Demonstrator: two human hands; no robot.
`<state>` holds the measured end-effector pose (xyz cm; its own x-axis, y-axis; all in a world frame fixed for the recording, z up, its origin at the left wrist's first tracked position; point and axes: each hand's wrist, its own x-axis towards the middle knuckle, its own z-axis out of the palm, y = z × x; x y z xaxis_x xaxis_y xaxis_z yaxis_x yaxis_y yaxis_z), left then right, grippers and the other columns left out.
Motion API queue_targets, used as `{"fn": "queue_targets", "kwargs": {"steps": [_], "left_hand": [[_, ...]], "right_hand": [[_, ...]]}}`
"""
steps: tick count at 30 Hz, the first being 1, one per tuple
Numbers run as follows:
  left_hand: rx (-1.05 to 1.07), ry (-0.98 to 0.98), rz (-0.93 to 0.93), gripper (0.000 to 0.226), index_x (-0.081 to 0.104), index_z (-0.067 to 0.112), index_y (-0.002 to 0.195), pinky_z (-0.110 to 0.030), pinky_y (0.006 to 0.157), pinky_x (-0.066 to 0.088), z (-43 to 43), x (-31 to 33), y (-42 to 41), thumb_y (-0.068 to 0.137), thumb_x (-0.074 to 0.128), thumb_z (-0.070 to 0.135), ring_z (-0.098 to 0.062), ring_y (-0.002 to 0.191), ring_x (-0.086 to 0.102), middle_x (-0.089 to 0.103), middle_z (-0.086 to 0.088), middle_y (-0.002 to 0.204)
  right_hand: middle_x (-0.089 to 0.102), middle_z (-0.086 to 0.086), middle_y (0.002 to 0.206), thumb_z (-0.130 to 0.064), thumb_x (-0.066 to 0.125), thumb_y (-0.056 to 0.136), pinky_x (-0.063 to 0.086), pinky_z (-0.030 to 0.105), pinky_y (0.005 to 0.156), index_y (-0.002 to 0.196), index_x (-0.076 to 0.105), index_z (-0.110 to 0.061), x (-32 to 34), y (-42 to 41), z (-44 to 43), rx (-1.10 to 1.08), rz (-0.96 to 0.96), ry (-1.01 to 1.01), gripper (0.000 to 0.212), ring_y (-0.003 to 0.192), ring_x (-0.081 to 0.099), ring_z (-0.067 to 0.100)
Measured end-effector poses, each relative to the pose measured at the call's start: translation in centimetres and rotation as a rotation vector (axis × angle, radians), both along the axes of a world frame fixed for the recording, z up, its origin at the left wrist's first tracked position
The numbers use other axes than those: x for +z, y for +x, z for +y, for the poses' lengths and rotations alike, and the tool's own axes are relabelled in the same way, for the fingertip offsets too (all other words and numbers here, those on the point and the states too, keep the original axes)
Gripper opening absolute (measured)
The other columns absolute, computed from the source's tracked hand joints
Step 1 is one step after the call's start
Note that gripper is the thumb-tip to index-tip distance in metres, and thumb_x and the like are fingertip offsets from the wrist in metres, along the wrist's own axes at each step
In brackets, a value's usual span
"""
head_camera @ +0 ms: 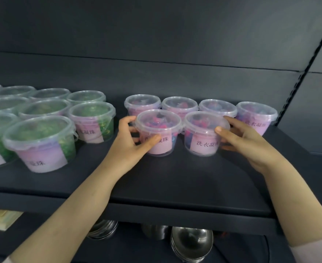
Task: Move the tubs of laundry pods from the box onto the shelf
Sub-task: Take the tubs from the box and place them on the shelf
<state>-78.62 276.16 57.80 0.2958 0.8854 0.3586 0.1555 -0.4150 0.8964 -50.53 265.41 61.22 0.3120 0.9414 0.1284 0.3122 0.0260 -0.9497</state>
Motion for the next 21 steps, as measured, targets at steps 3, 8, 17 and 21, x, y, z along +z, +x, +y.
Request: {"fn": "queue_targets", "kwargs": {"steps": [3,8,17,21], "left_hand": [[0.002,0.007,-0.007,0.084,0.032,0.042,0.120,-0.004,0.062,0.046,0.1,0.0,0.4,0.054,0.077,0.069,0.014,0.086,0.061,0.053,0.021,0.110],[0.015,-0.073,0.029,0.080,0.030,0.042,0.132,-0.009,0.064,0.045,1.1,0.3,0.7,0.069,0.077,0.056,0.019,0.082,0.059,0.053,0.021,0.110],[0.122,-0.056,0.034,0.074,0.031,0.041,0.118,-0.010,0.067,0.038,1.1,0.3,1.8,0.067,0.083,0.048,0.012,0.088,0.055,0.054,0.015,0.107],[0.104,-0.064,0.024,0.075,0.030,0.041,0.119,-0.014,0.069,0.041,1.0,0.2,1.8,0.066,0.082,0.051,0.005,0.092,0.058,0.054,0.015,0.107]], "right_hand": [[0.067,-0.001,0.119,-0.060,0.070,0.065,0.055,0.037,0.092,0.144,0.044,-0.028,-0.3,-0.1,0.3,-0.025,-0.011,0.024,0.089,0.109,0.065,0.013],[0.067,-0.004,0.115,-0.064,0.072,0.059,0.057,0.022,0.073,0.134,0.048,-0.036,-0.5,-0.7,0.3,-0.089,-0.007,0.073,0.083,0.104,0.066,0.008],[0.070,-0.010,0.102,-0.058,0.072,0.070,0.055,0.017,0.065,0.108,0.053,-0.053,-0.9,-1.0,0.0,-0.124,-0.046,0.109,0.043,0.094,0.069,0.007],[0.066,-0.010,0.109,-0.069,0.070,0.062,0.056,0.038,0.089,0.098,0.049,-0.060,-1.1,-1.0,0.2,-0.152,-0.086,0.108,0.043,0.101,0.067,0.011]]}}
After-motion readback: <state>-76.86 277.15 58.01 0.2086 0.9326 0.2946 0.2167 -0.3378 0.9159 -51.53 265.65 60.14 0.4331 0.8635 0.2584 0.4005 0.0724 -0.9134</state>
